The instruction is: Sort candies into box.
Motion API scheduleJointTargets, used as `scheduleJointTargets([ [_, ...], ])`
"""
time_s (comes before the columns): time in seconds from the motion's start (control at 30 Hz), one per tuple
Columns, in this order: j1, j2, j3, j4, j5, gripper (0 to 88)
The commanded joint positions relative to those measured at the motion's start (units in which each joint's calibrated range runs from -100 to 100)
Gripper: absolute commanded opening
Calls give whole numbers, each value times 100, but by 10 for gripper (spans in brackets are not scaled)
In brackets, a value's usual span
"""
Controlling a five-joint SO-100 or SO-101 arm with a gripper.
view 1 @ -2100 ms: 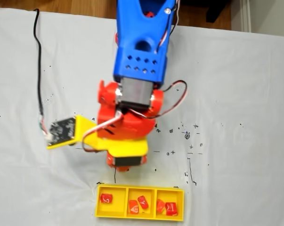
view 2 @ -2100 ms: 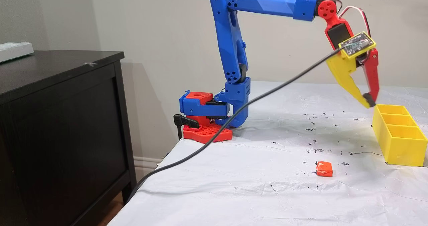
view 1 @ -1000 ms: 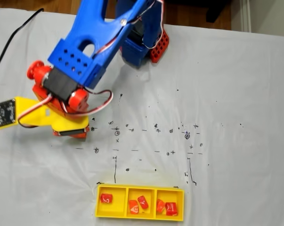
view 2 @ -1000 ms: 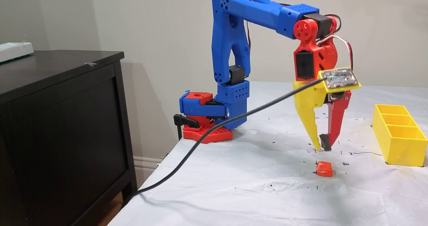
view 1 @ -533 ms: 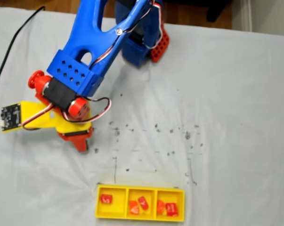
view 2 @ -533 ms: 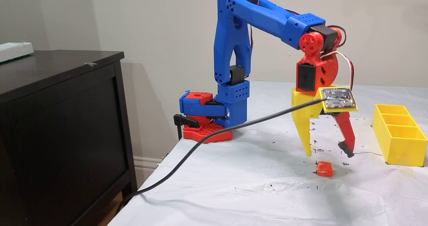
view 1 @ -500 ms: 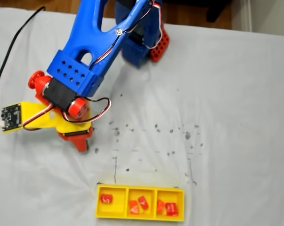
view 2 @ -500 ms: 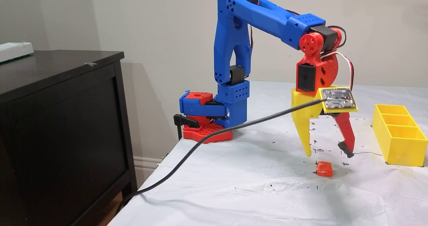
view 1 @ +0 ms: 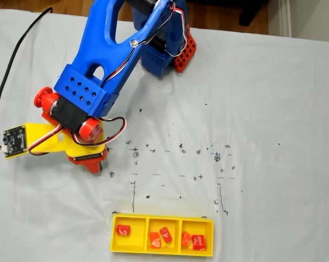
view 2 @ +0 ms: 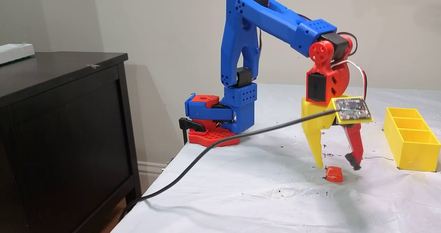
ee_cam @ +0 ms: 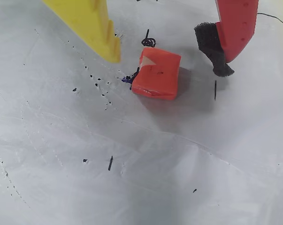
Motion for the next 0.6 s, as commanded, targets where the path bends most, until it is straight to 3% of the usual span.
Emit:
scheduleJointTargets([
  [0.0,28,34,-232,-134,15,252],
  [0.43,-36,365,-405,-265,-10,239],
  [0.5,-45,382,-396,-281,-10,204],
  [0.57,-72,399,-342,-371,5,99],
])
